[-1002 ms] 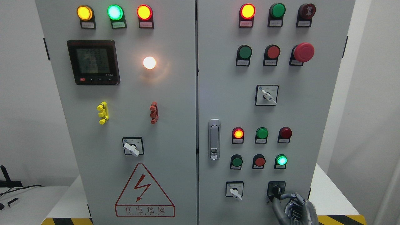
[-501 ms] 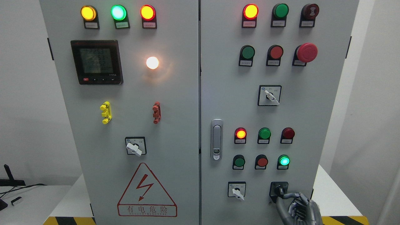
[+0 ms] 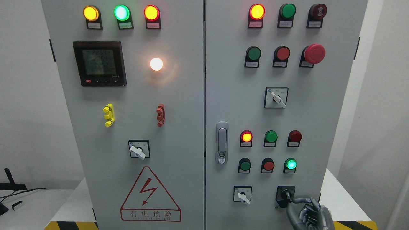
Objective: Trip black knob to open circuit
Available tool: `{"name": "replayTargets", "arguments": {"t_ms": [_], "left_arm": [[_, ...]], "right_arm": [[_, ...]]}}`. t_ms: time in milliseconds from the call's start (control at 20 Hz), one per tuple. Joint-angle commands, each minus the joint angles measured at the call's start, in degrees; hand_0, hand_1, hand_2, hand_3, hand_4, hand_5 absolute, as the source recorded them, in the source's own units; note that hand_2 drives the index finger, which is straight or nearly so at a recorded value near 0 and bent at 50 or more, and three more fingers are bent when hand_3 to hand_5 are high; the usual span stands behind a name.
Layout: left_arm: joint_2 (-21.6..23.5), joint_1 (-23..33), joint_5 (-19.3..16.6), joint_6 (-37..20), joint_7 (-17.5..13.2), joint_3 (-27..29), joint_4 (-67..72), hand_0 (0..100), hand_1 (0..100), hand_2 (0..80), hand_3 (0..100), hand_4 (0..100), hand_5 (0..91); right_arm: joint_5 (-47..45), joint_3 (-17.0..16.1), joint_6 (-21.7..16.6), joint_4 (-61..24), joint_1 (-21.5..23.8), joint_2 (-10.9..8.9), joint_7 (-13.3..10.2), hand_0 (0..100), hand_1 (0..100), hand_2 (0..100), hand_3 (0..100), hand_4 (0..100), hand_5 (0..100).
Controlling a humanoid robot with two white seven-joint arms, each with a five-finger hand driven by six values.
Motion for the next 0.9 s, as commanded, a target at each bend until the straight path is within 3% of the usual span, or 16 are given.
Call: {"name": "replayTargets", "arguments": {"t_ms": [0,150,250,401,451,551,651,701,801,851], "left_arm": [[-0.03,0.00,0.26,-0.01,0.02,0.00,0.00,12,39,0.0,0,0,0.0],[0.06,0.00,0.26,-0.01,0.02,0.00,0.00,12,39,0.0,0,0,0.0],[-0.03,0.00,0.26,-0.01,0.02,0.00,0.00,12,39,0.0,0,0,0.0],[-0.03,0.00,0.26,-0.01,0.02,0.00,0.00,12,39,0.0,0,0,0.0],[-0.03,0.00,0.26,-0.01,0.02,0.00,0.00,12,39,0.0,0,0,0.0],[0.06,0.00,0.26,-0.01,0.02,0.00,0.00,12,39,0.0,0,0,0.0],[-0.03,0.00,0.26,-0.01,0.02,0.00,0.00,12,39,0.0,0,0,0.0],[-0.03,0.00,0.26,-0.01,0.02,0.00,0.00,12,39,0.0,0,0,0.0],[0.06,0.00,0.26,-0.01,0.02,0.00,0.00,12,39,0.0,0,0,0.0],[-0.03,0.00,0.26,-0.01,0.02,0.00,0.00,12,39,0.0,0,0,0.0]], "right_arm": [[-0.22,-0.14,-3.15,-0.91,2.42,0.46,0.13,47,72,50,91,97,100],[-0.30,-0.22,-6.31,-2.93,5.66,-0.42,0.22,48,69,48,91,97,100],[-0.39,-0.31,-11.74,-3.38,8.73,-0.86,0.30,49,67,48,91,98,100],[-0.48,-0.66,-19.57,-5.13,14.36,-1.12,4.16,47,52,42,88,91,93],[-0.48,-0.92,-21.34,-6.01,16.38,-1.30,5.65,39,42,39,82,81,88],[-0.48,-1.54,-24.15,-8.03,20.25,-2.08,8.20,35,29,30,64,60,69],[-0.57,-1.98,-25.66,-10.05,23.50,-2.44,10.40,31,19,18,36,33,42],[-0.92,-2.50,-26.10,-10.93,25.08,-2.61,12.07,29,16,13,29,26,35],[-2.75,-3.30,-26.19,-12.68,27.99,-3.58,15.23,23,0,0,9,4,17],[-3.81,-3.39,-26.19,-13.48,29.22,-3.93,15.59,19,0,0,5,0,12]]}}
